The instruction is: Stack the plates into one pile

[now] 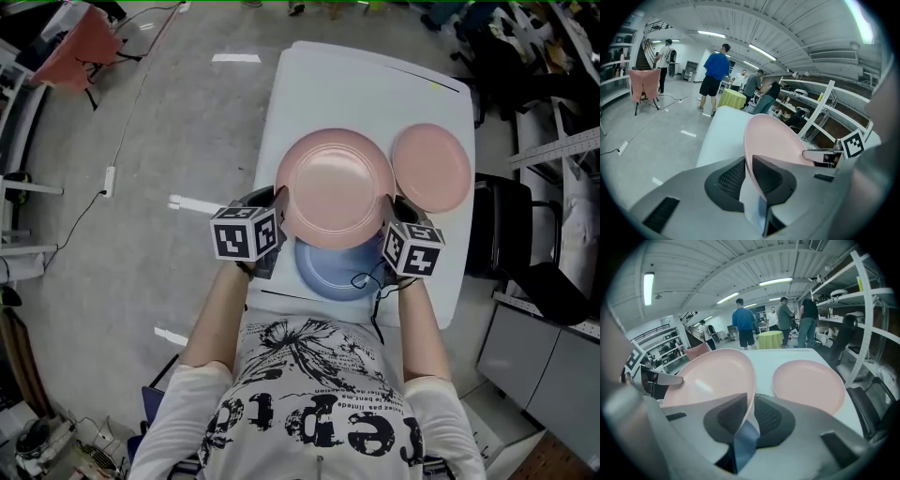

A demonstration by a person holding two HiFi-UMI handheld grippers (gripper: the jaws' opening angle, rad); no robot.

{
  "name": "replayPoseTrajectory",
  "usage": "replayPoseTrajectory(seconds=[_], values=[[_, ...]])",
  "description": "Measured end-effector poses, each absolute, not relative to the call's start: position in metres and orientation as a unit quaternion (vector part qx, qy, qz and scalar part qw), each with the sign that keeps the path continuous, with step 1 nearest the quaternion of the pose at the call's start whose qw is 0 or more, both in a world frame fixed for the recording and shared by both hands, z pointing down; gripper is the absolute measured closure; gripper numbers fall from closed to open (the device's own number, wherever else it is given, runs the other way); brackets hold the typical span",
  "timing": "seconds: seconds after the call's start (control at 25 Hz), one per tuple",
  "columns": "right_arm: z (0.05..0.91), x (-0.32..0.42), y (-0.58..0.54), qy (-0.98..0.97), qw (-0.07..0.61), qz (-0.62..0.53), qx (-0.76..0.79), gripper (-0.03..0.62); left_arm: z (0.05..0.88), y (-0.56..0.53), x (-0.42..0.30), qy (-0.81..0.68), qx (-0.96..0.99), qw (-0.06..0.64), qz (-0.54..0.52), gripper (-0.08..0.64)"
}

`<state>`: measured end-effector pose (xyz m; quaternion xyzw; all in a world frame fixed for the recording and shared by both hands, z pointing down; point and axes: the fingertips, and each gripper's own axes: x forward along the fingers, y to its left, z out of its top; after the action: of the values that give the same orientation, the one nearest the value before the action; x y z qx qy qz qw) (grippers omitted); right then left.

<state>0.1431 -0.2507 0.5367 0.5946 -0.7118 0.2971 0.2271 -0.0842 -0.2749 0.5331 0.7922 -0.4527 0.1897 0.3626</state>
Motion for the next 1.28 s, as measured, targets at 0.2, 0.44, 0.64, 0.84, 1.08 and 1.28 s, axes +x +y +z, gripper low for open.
replayPoseTrajectory(seconds=[0.2,0.44,0.64,0.84,1.08,1.28], values=[[0.545,0.155,-0.217,-0.71,0.234,0.304,0.591,0.538,0.542,-0.241,-0.073,-0.451,0.789,0.367,0.2,0.503],[0.556,0.162,-0.176,-0.709,0.245,0.31,0.585,0.537,0.555,-0.198,-0.065,-0.454,0.781,0.375,0.209,0.503],[0.565,0.164,-0.146,-0.706,0.253,0.316,0.582,0.537,0.57,-0.168,-0.064,-0.457,0.772,0.377,0.232,0.503],[0.58,0.168,-0.118,-0.698,0.263,0.327,0.58,0.537,0.587,-0.142,-0.061,-0.459,0.762,0.383,0.249,0.505],[0.598,0.17,-0.098,-0.687,0.262,0.349,0.582,0.537,0.6,-0.127,-0.059,-0.481,0.75,0.356,0.282,0.502],[0.599,0.169,-0.095,-0.677,0.261,0.348,0.594,0.54,0.602,-0.127,-0.06,-0.49,0.751,0.313,0.312,0.485]])
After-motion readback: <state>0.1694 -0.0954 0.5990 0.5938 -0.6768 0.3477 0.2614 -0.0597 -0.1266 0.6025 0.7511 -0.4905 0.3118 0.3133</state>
